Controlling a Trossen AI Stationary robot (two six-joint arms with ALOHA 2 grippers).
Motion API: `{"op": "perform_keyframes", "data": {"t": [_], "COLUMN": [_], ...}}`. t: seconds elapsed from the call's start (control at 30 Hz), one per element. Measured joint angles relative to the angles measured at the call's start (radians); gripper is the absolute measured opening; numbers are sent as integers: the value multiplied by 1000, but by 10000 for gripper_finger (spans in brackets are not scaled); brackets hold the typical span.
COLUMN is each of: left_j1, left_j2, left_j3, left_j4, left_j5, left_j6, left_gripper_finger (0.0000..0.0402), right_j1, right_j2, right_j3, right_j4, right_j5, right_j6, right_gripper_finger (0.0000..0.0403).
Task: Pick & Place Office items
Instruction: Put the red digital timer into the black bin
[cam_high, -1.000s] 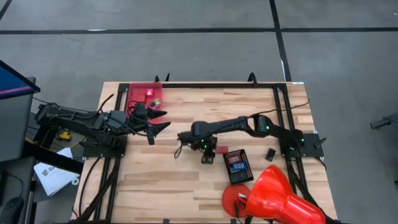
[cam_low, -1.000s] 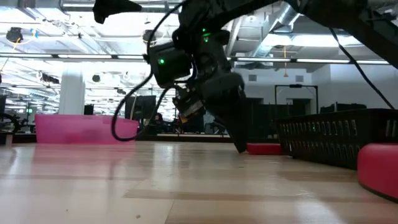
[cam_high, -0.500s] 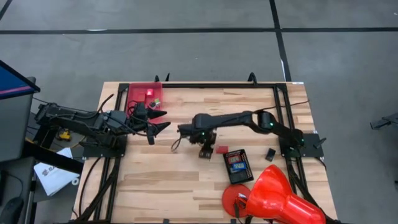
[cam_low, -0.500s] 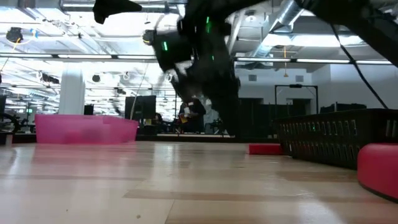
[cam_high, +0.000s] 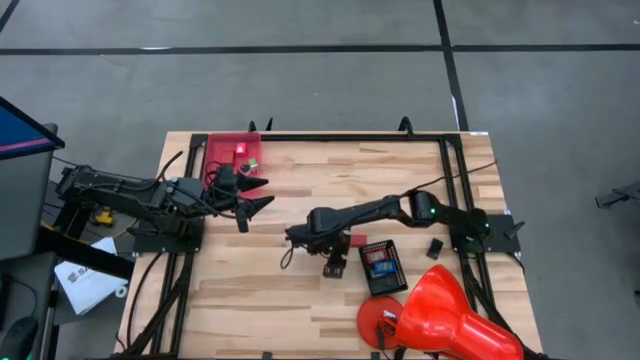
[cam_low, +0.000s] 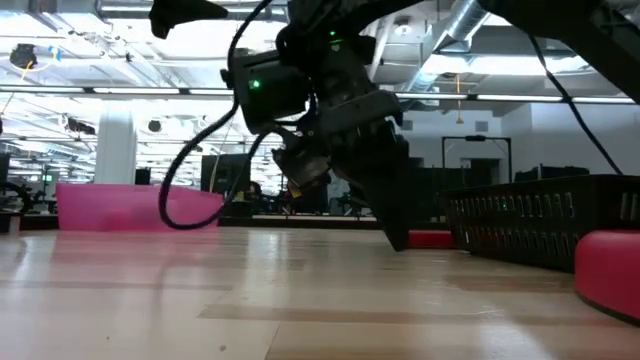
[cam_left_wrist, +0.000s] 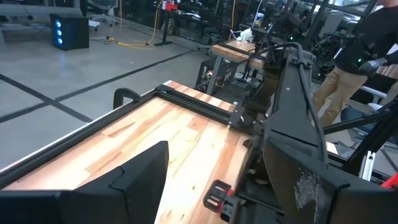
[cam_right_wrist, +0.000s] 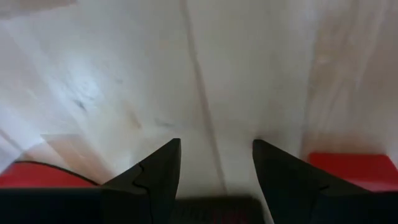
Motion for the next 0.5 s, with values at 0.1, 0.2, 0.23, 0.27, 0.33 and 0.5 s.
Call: {"op": "perform_keyframes", "data": {"t": [0.1,0.2,0.23,0.27,0.33,0.5], "left_j1": [0,0,0,0,0,0], "left_j2": [-2,-2,-2,-2,-4,-8], "left_j3": [0,0,0,0,0,0], "left_j4": [0,2,3,4,4,4], "left_j5": [4,11,11,11,11,11], "left_j6": [-11,-12,-12,-12,-13,-14], "left_gripper_finger": [259,259,259,259,259,259], "right_j1": [-15,-38,-44,-49,-63,-140], "right_j2": [-3,-13,-13,-14,-14,-14], "right_j3": [-27,-73,-82,-88,-95,-123], "right_j4": [-21,-33,-35,-36,-38,-40], "right_j5": [16,22,30,45,74,123], "right_j6": [-5,-19,-23,-30,-43,-62], "right_gripper_finger": [196,196,196,196,196,196]}}
